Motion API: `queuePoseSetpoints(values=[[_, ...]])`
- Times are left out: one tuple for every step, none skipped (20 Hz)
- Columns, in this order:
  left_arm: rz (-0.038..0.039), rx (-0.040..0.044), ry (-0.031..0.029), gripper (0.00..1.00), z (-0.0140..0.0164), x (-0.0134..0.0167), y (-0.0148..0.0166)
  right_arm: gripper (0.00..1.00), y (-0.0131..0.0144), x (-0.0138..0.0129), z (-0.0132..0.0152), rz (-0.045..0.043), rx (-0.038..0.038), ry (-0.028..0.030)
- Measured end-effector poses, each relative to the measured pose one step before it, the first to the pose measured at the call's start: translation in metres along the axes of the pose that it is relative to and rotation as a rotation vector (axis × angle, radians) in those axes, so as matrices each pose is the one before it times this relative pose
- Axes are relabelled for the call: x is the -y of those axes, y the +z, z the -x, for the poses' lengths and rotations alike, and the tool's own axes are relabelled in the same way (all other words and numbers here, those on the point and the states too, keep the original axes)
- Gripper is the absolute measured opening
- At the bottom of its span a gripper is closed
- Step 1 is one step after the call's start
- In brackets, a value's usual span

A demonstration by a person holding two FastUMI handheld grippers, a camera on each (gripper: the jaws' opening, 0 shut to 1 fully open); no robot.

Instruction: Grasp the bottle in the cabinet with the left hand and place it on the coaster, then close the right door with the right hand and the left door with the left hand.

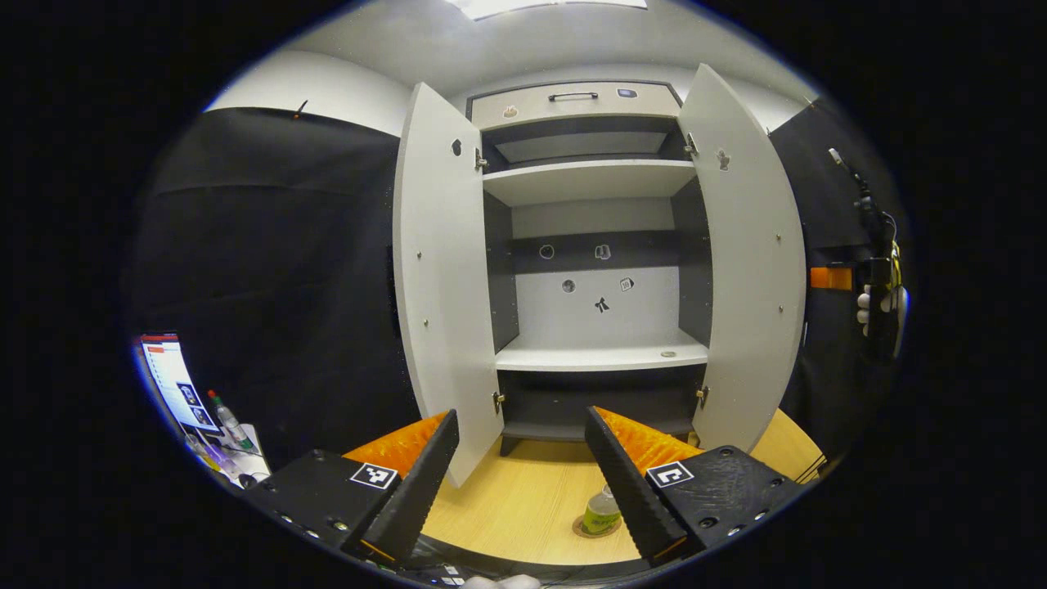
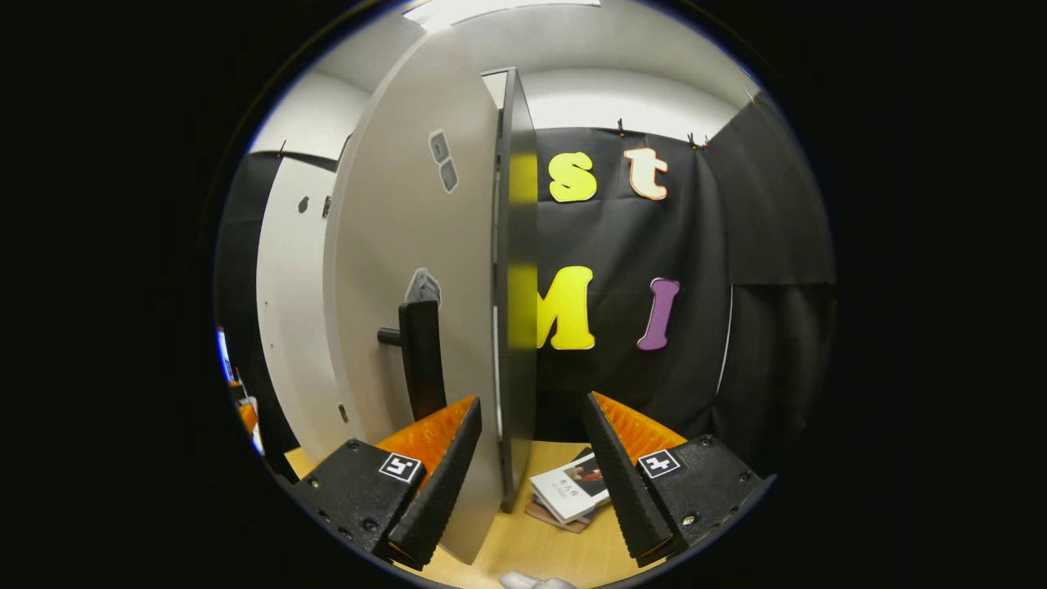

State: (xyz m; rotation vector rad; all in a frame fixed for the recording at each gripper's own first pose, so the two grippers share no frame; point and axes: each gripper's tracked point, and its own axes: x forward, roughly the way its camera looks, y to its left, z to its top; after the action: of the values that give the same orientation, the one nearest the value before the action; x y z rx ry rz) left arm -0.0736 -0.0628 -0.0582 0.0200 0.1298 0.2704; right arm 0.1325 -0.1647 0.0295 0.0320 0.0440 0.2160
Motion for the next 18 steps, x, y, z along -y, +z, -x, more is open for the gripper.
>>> queuePoseSetpoints(values=[[0.00308, -0.00399, 0.00164, 0.95, -0.00081, 0.00021, -0.00031, 0.79, 0.00029, -0.00117, -0.00011, -0.00146, -0.00404, -0.00068], [-0.00108, -0.00301, 0.00110, 0.95, 0.00045, -0.00099, -0.00070, 0.79, 0.00095, 0.00013, 0.00069, 0.00308, 0.00129, -0.00526], [-0.00182, 0.00092, -0.00033, 0.95, -0.00006, -0.00179, 0.00054, 0.79, 0.00063, 0.00046, 0.00111, 0.00644, 0.00194, -0.01207], [-0.00172, 0.00709, -0.00289, 0.95, 0.00007, -0.00158, 0.00126, 0.79, 0.00003, -0.00009, 0.00057, 0.00284, 0.00563, -0.00964], [-0.00231, 0.00631, -0.00275, 0.95, -0.00219, -0.00259, 0.00137, 0.79, 0.00012, -0.00024, 0.00041, -0.00391, 0.00416, -0.01031], [-0.00273, 0.00382, -0.00456, 0.95, -0.00174, -0.00293, 0.00043, 0.79, -0.00106, -0.00185, 0.00041, -0.00901, 0.00043, -0.00757], [-0.00173, 0.00117, -0.00779, 0.95, -0.00245, -0.00290, -0.00018, 0.79, -0.00063, -0.00320, 0.00034, -0.00686, -0.00119, -0.00369], [-0.00079, -0.00235, -0.00689, 0.95, -0.00305, -0.00281, -0.00147, 0.79, -0.00062, -0.00344, 0.00031, -0.00314, -0.00434, -0.00285], [-0.00130, 0.00169, -0.00497, 0.95, -0.00293, -0.00407, 0.00042, 0.79, 0.00043, -0.00476, 0.00019, -0.00049, -0.00099, -0.00192], [0.00095, 0.00192, -0.00376, 0.95, -0.00312, -0.00428, -0.00066, 0.79, -0.00144, -0.00501, -0.00007, 0.00560, -0.00540, -0.00150], [0.00605, 0.00068, -0.00379, 0.95, -0.00302, -0.00437, -0.00101, 0.79, -0.00012, -0.00531, 0.00017, 0.00449, -0.00295, -0.00383], [0.01055, -0.00018, -0.00869, 0.95, -0.00291, -0.00274, -0.00095, 0.79, -0.00018, -0.00490, 0.00019, 0.00304, -0.00209, -0.00438], [0.00877, -0.00033, -0.01123, 0.95, -0.00237, -0.00219, -0.00104, 0.79, -0.00009, -0.00609, -0.00034, -0.00260, -0.00025, -0.00286], [0.00286, -0.00288, -0.00767, 0.95, -0.00229, -0.00308, -0.00263, 0.79, -0.00110, -0.00701, -0.00073, -0.00056, -0.00200, -0.00197], [-0.00112, -0.00501, -0.00723, 0.95, -0.00223, -0.00417, -0.00313, 0.79, -0.00012, -0.00721, -0.00101, 0.00041, -0.00134, 0.00016], [-0.00201, -0.00541, -0.00632, 0.95, -0.00121, -0.00436, -0.00188, 0.79, -0.00024, -0.00688, -0.00111, 0.00109, -0.00364, 0.00031], [-0.00211, -0.00391, -0.00829, 0.95, -0.00122, -0.00382, -0.00221, 0.79, -0.00062, -0.00670, -0.00095, 0.00107, -0.00291, -0.00201], [-0.00356, 0.00125, -0.00743, 0.95, -0.00023, -0.00393, -0.00054, 0.79, -0.00027, -0.00664, -0.00172, 0.00272, 0.00021, -0.00400]])
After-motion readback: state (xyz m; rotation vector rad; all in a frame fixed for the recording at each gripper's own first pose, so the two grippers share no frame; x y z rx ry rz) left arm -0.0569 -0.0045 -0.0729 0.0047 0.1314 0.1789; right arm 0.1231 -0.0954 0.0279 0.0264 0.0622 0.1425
